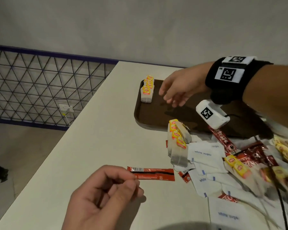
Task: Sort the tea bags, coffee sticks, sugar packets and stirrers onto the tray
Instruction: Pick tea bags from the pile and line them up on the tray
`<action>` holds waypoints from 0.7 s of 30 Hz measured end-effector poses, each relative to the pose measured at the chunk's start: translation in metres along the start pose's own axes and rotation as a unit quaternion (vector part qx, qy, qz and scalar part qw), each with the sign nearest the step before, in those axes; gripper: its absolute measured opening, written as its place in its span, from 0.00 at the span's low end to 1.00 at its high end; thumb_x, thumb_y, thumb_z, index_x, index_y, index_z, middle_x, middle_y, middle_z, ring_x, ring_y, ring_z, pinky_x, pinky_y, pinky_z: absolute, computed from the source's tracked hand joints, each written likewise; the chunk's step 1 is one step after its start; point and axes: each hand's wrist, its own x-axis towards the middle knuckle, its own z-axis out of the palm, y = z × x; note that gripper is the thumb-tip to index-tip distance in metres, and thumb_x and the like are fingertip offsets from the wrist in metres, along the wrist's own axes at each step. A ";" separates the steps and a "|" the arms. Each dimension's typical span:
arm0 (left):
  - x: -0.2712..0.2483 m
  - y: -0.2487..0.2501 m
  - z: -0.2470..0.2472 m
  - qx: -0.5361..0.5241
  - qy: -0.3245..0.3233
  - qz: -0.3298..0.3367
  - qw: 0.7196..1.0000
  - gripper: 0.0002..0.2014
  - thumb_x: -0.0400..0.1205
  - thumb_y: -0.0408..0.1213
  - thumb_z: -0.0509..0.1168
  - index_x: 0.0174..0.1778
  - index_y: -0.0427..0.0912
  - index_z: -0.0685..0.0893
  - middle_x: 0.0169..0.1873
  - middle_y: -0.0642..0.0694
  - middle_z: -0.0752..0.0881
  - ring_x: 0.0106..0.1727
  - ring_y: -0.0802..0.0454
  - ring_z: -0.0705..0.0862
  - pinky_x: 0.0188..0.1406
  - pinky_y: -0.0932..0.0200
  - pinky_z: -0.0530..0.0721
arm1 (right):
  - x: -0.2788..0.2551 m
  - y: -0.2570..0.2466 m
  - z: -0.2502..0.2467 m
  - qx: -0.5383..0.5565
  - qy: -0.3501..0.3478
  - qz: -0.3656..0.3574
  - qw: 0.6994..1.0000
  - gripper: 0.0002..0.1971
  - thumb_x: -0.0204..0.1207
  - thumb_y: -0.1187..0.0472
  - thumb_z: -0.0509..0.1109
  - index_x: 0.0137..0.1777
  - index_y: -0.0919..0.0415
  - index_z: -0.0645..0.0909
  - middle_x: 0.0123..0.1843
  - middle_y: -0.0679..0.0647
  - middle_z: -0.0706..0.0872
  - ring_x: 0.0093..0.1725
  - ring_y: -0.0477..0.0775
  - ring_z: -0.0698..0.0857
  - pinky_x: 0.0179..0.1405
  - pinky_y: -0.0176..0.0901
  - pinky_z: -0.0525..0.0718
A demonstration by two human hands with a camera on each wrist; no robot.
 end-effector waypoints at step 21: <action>-0.016 0.006 0.008 0.056 0.022 0.045 0.997 0.11 0.84 0.24 0.65 0.38 0.37 0.89 0.36 0.33 0.87 0.41 0.38 0.82 0.49 0.44 0.81 | -0.085 0.051 0.051 -0.114 0.105 -0.164 0.974 0.09 0.75 0.63 0.81 0.51 0.49 0.89 0.50 0.48 0.89 0.51 0.50 0.88 0.59 0.54 0.90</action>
